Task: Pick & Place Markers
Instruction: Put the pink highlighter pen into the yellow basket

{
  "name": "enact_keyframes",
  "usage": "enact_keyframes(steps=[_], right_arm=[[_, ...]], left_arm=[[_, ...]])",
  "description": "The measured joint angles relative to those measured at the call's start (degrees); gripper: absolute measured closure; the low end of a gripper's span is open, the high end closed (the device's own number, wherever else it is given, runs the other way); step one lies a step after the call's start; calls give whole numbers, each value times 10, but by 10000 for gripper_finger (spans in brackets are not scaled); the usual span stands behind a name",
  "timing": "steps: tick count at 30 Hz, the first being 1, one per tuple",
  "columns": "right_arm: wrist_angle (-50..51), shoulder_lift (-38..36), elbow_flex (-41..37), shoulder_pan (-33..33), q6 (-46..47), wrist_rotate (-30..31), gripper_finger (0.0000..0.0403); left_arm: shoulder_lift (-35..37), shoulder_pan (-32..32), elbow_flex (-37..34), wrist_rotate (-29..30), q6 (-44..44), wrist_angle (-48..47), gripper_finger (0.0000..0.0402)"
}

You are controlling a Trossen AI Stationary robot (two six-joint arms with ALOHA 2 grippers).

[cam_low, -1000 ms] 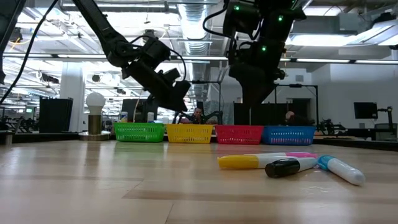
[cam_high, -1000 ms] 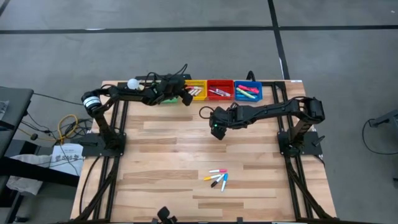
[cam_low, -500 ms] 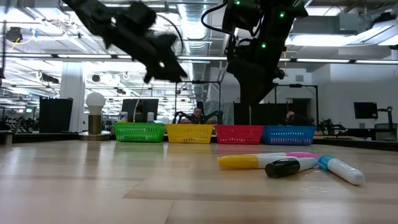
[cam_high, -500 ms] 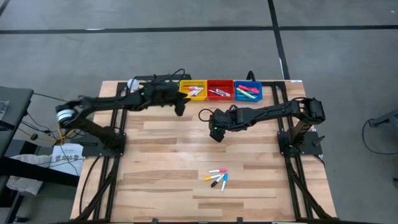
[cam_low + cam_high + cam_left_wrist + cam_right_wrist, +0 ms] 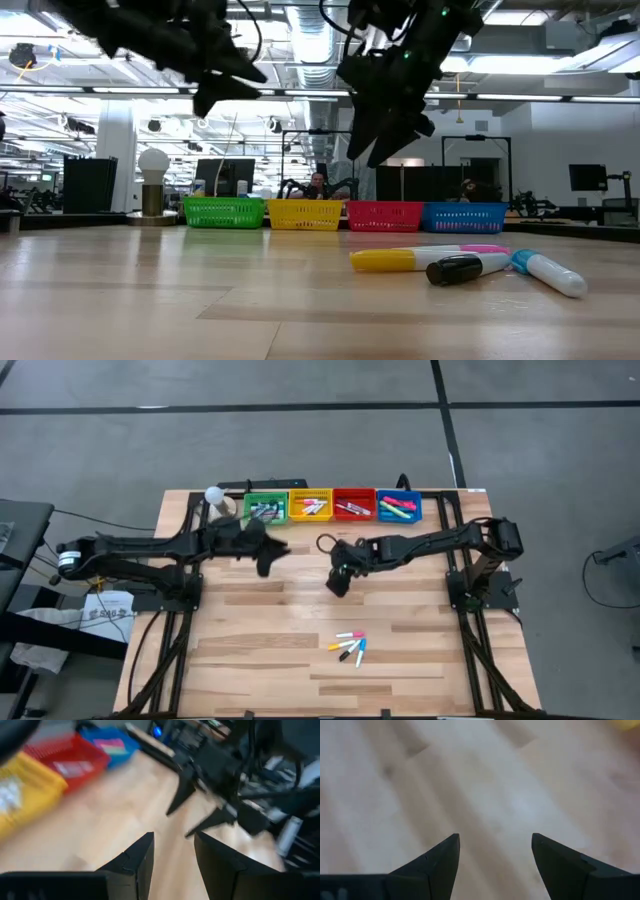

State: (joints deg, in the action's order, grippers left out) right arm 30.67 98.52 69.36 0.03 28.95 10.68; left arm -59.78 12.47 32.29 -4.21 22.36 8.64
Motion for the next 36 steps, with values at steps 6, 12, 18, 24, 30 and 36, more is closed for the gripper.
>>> enact_keyframes(steps=[6,12,18,24,30,36], right_arm=[[0,1,0,64,19,-48,165],[-19,1,0,143,80,-36,165],[-42,2,0,219,150,24,165],[-64,8,0,269,160,44,165],[-86,43,0,288,71,26,180],[-105,91,5,286,31,3,222]], left_arm=[[35,-106,-67,-3,128,2,262],[47,-244,-105,30,201,12,262],[46,-373,-109,158,230,29,262],[46,-445,-109,233,230,77,262],[45,-464,-109,236,230,98,262],[33,-463,-109,264,230,105,262]])
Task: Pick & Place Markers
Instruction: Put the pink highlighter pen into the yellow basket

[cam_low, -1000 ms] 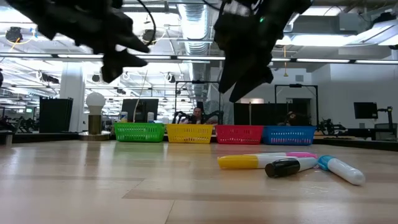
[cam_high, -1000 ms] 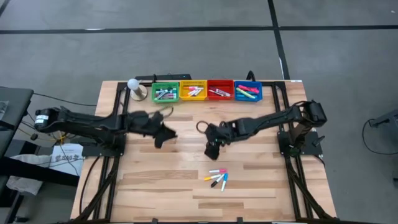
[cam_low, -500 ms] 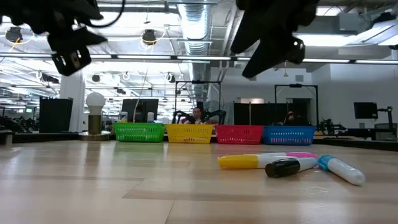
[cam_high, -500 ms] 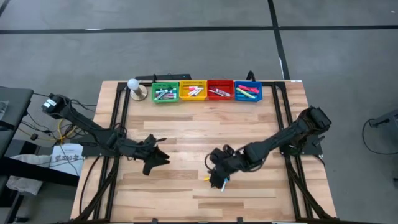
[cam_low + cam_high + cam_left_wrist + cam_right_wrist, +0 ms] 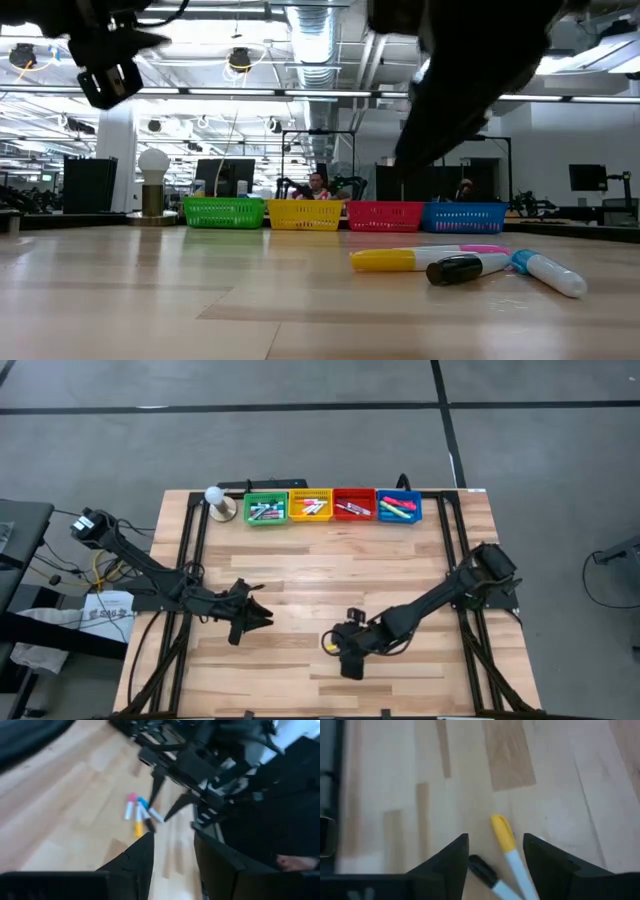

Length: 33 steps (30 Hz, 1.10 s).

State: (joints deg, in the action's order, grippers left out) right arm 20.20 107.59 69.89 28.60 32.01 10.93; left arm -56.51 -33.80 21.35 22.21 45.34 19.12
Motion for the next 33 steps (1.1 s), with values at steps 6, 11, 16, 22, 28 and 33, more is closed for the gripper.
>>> enact_keyframes(steps=[6,11,16,22,28,33], right_arm=[[-1,32,0,-12,-53,-20,265],[-6,43,0,-22,-83,-20,286],[-16,43,0,-21,-136,-26,289],[-23,43,0,-18,-188,-25,289],[-27,44,0,-24,-213,-20,289],[-54,70,1,-25,-220,-35,289]], left_arm=[[-16,-2,-1,11,1,12,262],[-23,-2,-1,10,2,11,262],[-26,-2,-1,16,2,14,262],[-26,-2,-1,19,2,15,262],[-26,-2,-1,22,1,15,262],[-26,-2,-1,22,0,15,262]])
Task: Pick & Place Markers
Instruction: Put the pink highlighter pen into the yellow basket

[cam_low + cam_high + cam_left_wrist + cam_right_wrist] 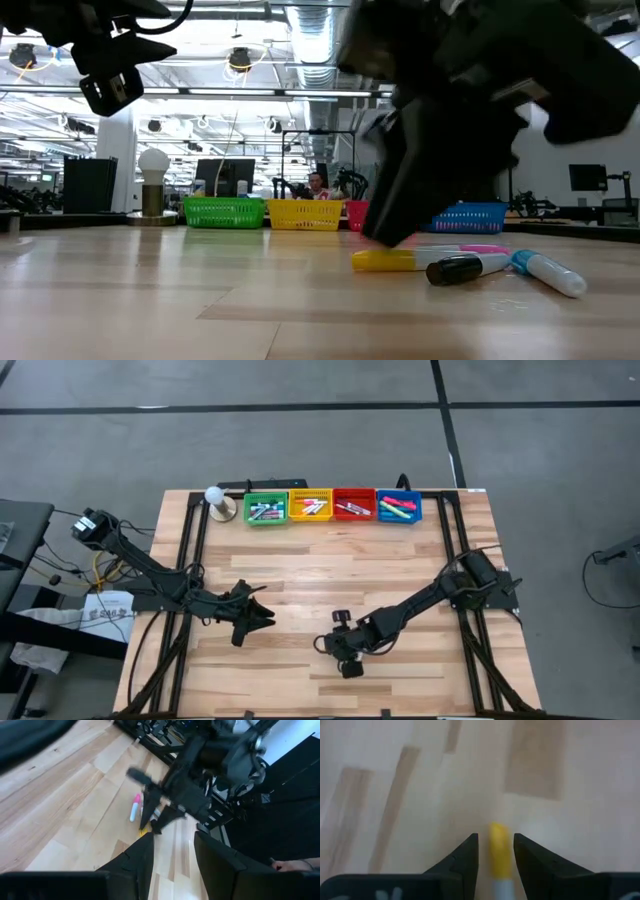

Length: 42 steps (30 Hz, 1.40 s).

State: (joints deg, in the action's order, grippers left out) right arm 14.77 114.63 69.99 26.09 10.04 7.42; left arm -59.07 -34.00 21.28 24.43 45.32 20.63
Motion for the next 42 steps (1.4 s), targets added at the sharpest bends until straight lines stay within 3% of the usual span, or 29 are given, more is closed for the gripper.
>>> enact_keyframes(steps=[8,20,27,31,37,42], right_arm=[[-13,40,3,3,21,-10,289],[7,41,26,2,45,9,301],[121,46,126,-3,-25,24,301],[239,46,177,-13,-26,45,301],[389,44,188,-38,6,26,301],[410,48,187,-45,-25,-16,301]], left_arm=[[-4,0,1,0,0,4,262],[-7,0,1,0,2,4,262],[-7,0,1,0,1,4,262],[-7,0,1,0,0,4,262],[-7,0,1,0,0,4,262],[-7,0,1,0,0,4,262]])
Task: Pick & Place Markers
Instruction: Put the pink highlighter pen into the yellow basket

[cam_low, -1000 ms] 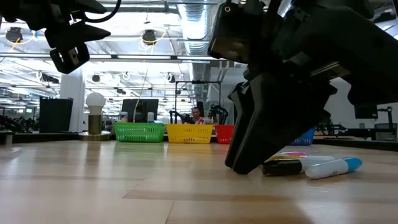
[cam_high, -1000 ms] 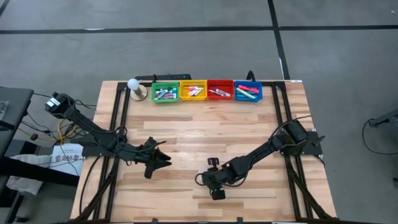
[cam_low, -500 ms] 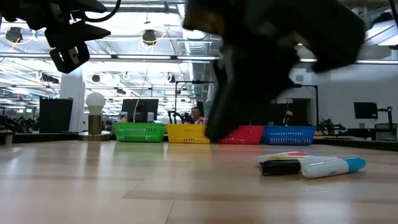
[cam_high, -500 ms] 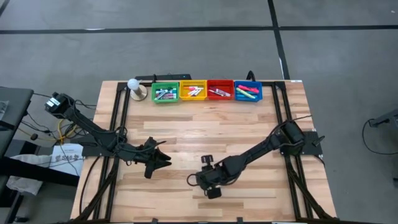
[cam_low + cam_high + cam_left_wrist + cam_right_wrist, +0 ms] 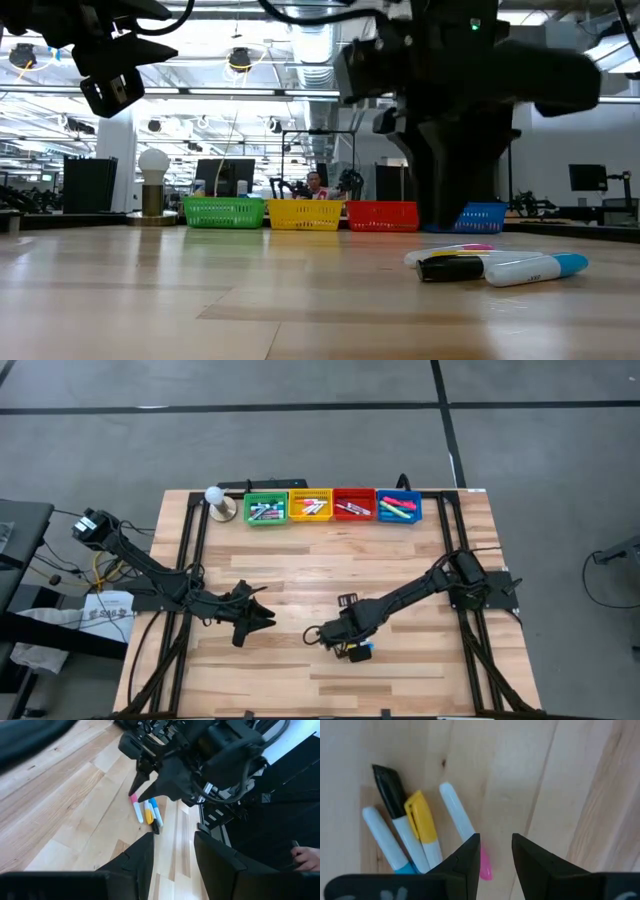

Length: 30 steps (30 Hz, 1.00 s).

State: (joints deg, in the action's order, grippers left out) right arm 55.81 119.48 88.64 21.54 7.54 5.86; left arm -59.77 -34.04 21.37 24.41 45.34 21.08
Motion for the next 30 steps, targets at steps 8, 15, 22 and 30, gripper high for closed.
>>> enact_keyframes(steps=[8,15,22,30], right_arm=[[4,0,0,9,-20,-16,301],[3,0,0,17,-31,-16,301],[-39,-1,-29,20,-31,-15,301],[-66,-5,-74,21,-15,-15,301]], left_arm=[[0,0,0,0,1,0,262],[0,0,0,0,1,4,262],[0,0,0,0,2,4,262],[0,0,0,0,2,8,262]])
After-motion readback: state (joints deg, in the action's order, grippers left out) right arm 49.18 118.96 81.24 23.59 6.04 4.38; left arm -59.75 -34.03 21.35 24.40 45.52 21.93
